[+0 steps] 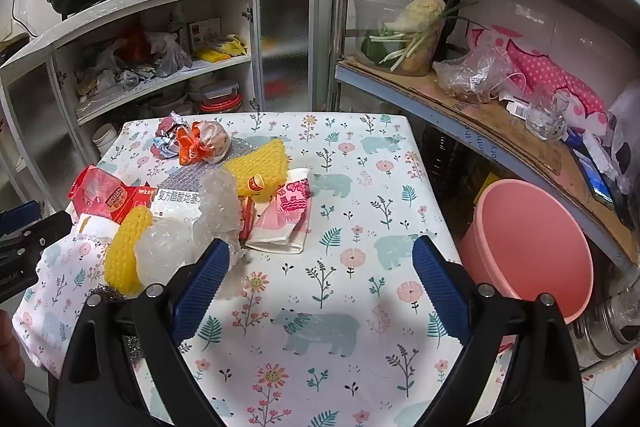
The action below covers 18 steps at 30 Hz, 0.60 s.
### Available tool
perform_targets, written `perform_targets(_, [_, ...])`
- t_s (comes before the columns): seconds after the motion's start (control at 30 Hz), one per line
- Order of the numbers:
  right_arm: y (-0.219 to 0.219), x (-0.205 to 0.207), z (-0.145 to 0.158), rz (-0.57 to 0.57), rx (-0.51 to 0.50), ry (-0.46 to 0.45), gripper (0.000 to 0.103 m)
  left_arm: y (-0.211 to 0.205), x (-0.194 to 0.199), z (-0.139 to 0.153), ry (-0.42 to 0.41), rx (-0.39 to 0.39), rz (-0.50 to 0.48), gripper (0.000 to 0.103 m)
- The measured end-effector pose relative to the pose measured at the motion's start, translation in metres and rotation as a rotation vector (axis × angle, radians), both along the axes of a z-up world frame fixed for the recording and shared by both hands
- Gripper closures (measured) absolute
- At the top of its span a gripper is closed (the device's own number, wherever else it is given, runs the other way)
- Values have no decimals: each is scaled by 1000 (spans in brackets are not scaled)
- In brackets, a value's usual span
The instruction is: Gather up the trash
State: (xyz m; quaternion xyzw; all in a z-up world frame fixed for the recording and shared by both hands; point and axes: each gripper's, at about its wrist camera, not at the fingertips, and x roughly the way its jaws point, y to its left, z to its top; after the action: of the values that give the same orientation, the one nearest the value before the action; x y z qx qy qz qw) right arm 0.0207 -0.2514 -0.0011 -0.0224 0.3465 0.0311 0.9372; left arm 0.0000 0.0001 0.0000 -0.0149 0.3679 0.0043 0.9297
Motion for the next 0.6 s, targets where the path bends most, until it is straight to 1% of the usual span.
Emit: perform_targets(0.6, [-1, 1, -1, -1, 2, 10, 10, 0, 0, 0, -1, 1, -1, 28])
